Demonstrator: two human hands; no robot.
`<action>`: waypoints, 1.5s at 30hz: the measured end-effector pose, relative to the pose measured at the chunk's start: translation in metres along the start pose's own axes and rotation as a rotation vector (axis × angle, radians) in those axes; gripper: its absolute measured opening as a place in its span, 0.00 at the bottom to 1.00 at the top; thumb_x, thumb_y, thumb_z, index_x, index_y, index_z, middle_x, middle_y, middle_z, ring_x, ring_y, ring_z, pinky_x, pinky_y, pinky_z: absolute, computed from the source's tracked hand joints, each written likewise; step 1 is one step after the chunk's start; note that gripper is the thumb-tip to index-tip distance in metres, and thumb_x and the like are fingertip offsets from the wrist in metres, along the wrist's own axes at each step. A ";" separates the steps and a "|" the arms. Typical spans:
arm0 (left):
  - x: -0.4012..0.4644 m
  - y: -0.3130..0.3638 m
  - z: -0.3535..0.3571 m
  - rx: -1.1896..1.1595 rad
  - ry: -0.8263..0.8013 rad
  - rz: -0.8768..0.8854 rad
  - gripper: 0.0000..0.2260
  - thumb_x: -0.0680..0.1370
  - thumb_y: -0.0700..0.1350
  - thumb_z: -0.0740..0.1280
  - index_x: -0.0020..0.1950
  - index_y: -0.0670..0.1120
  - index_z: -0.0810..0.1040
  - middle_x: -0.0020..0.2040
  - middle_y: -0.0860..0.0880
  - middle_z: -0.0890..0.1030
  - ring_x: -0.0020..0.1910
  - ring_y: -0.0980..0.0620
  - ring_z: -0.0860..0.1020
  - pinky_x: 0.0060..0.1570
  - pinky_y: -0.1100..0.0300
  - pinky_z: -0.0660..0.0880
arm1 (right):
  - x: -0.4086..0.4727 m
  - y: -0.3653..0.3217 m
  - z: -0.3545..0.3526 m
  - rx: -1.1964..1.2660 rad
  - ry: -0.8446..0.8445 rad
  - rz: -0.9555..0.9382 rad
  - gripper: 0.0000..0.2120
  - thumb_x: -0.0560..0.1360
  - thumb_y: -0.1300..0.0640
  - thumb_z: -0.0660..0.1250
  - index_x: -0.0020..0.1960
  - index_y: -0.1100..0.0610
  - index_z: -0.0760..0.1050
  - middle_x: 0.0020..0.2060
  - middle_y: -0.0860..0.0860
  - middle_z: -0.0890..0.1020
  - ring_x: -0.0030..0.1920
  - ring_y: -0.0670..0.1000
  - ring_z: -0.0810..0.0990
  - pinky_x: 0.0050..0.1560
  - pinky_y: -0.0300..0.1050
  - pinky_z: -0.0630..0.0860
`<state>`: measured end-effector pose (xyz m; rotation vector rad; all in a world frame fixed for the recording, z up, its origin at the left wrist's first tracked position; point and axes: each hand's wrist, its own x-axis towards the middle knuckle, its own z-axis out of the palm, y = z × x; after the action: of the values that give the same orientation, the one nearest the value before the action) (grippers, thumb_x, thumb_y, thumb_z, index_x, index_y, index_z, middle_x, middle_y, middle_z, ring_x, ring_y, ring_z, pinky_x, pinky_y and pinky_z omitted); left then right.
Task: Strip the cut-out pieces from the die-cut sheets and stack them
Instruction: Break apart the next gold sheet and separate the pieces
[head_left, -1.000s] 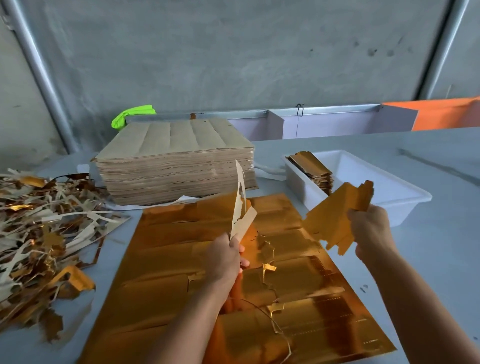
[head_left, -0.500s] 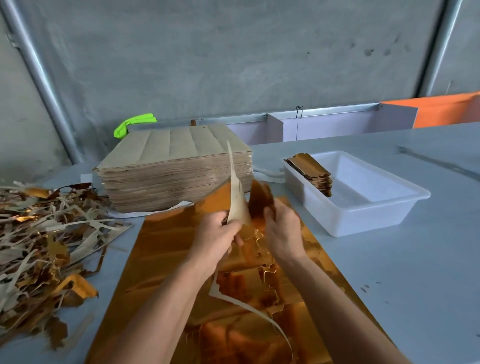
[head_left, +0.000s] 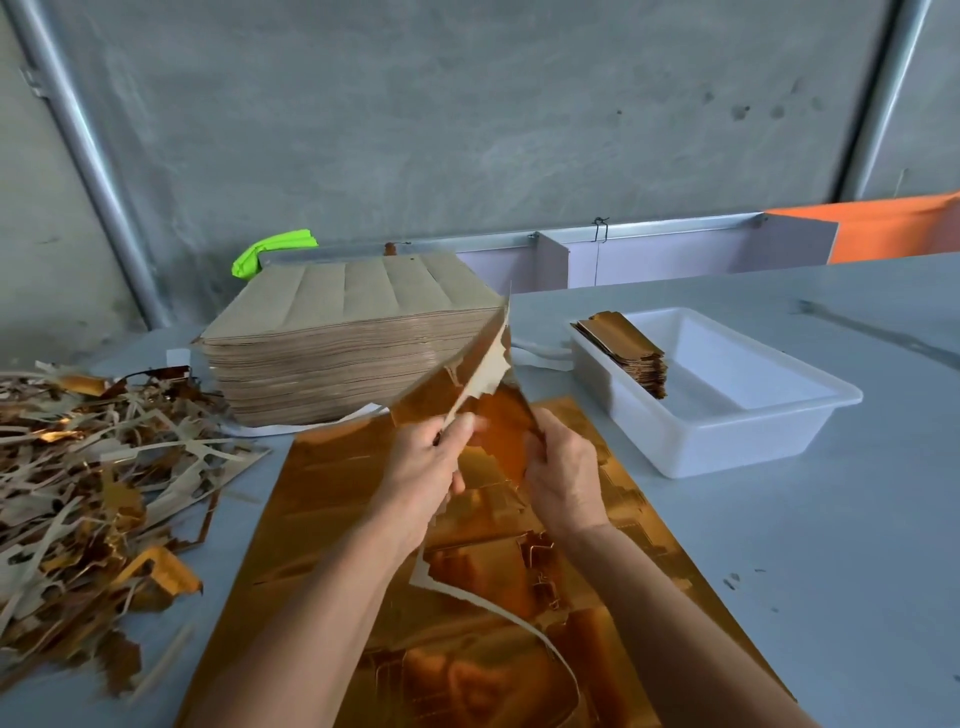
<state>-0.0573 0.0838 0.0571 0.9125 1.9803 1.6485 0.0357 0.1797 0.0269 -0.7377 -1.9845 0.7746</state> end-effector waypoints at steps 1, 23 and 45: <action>0.000 -0.002 -0.002 -0.048 0.028 -0.012 0.09 0.80 0.52 0.61 0.47 0.53 0.80 0.34 0.53 0.79 0.22 0.60 0.69 0.20 0.67 0.63 | 0.002 0.003 -0.002 0.039 0.001 0.098 0.08 0.81 0.61 0.56 0.51 0.53 0.74 0.41 0.50 0.80 0.42 0.51 0.81 0.44 0.49 0.80; -0.002 -0.029 0.002 0.546 -0.208 0.014 0.37 0.71 0.39 0.72 0.74 0.55 0.56 0.69 0.51 0.66 0.65 0.53 0.66 0.54 0.60 0.71 | 0.002 0.025 -0.027 0.321 0.068 0.508 0.15 0.79 0.62 0.58 0.34 0.54 0.63 0.26 0.48 0.63 0.24 0.46 0.63 0.25 0.39 0.64; -0.003 -0.024 0.008 -0.101 -0.041 -0.311 0.03 0.80 0.44 0.62 0.53 0.48 0.72 0.51 0.47 0.79 0.50 0.49 0.78 0.47 0.55 0.79 | -0.009 0.016 -0.009 0.403 0.084 0.589 0.09 0.78 0.59 0.62 0.39 0.54 0.71 0.30 0.50 0.74 0.29 0.49 0.73 0.32 0.43 0.74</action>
<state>-0.0549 0.0851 0.0321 0.5631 1.8817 1.5237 0.0508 0.1854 0.0151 -1.0964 -1.4654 1.4114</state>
